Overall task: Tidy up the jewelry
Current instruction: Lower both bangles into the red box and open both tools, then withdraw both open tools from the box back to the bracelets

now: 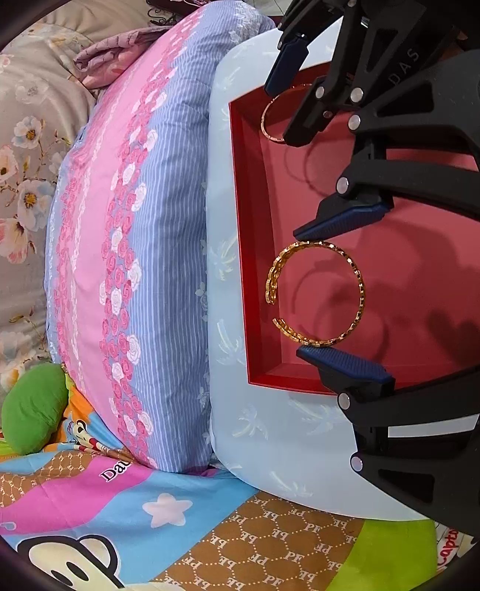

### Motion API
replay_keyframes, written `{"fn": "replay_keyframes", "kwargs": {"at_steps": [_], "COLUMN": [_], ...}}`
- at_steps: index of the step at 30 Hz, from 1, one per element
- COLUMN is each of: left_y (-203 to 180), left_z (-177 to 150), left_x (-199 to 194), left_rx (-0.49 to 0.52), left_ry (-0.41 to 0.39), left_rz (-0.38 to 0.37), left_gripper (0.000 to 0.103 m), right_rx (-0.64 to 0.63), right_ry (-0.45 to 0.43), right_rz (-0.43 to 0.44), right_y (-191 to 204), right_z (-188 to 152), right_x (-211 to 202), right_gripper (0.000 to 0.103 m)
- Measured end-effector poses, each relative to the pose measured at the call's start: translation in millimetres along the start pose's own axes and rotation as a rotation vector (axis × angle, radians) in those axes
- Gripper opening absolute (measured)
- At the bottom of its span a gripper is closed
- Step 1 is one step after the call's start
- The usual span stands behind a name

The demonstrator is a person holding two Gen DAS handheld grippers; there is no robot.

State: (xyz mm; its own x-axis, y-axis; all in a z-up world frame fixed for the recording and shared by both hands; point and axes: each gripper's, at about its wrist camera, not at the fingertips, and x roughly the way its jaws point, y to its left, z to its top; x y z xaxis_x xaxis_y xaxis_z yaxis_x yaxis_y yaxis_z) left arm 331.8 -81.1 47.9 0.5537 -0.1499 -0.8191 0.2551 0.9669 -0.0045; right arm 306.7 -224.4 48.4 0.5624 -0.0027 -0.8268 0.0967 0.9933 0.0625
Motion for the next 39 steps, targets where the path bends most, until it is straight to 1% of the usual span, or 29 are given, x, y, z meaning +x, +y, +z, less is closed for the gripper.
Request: {"fn": "replay_keyframes", "kwargs": {"at_steps": [3, 5, 8, 11, 16, 21, 27, 30, 35, 39], "left_y": [0.2, 0.8, 4.2, 5.9, 5.0, 0.7, -7.4, -12.1, -19.1, -22.9], "left_z": [-0.9, -1.8, -1.9, -1.5, -3.1, -8.6, -24.0, -37.0, -66.0, -90.1], "left_x": [2.2, 2.6, 0.0, -4.8, -21.2, -50.4, -94.3, -117.6, -149.1, -168.8], "left_rx": [0.005, 0.002, -0.013, -0.021, -0.024, -0.016, -0.002, 0.006, 0.035, 0.042], "left_ry": [-0.007, -0.009, -0.015, -0.021, -0.043, -0.077, -0.12, -0.136, -0.159, -0.172], "left_rz": [0.016, 0.037, 0.039, 0.036, 0.035, 0.023, 0.005, -0.011, -0.021, -0.026], "left_gripper": [0.056, 0.06, 0.063, 0.063, 0.063, 0.063, 0.063, 0.063, 0.064, 0.064], "right_rx": [-0.01, -0.021, -0.019, -0.024, -0.026, -0.013, 0.008, 0.011, 0.005, 0.013], "right_ry": [-0.005, -0.014, -0.02, -0.032, -0.062, -0.098, -0.141, -0.166, -0.191, -0.199], "right_rz": [-0.012, -0.03, -0.028, -0.033, -0.033, -0.019, -0.003, 0.002, 0.008, 0.027], "right_y": [1.5, 3.5, 3.7, 5.4, 7.6, 7.8, 6.8, 6.5, 7.9, 9.3], "right_z": [-0.6, -0.5, -0.7, -0.7, -3.2, -12.3, -32.3, -48.2, -80.8, -108.1], "right_x": [1.7, 0.8, -2.6, -9.1, -30.5, -61.5, -106.1, -129.8, -164.2, -183.9], "right_gripper": [0.059, 0.059, 0.06, 0.06, 0.06, 0.06, 0.061, 0.061, 0.061, 0.061]}}
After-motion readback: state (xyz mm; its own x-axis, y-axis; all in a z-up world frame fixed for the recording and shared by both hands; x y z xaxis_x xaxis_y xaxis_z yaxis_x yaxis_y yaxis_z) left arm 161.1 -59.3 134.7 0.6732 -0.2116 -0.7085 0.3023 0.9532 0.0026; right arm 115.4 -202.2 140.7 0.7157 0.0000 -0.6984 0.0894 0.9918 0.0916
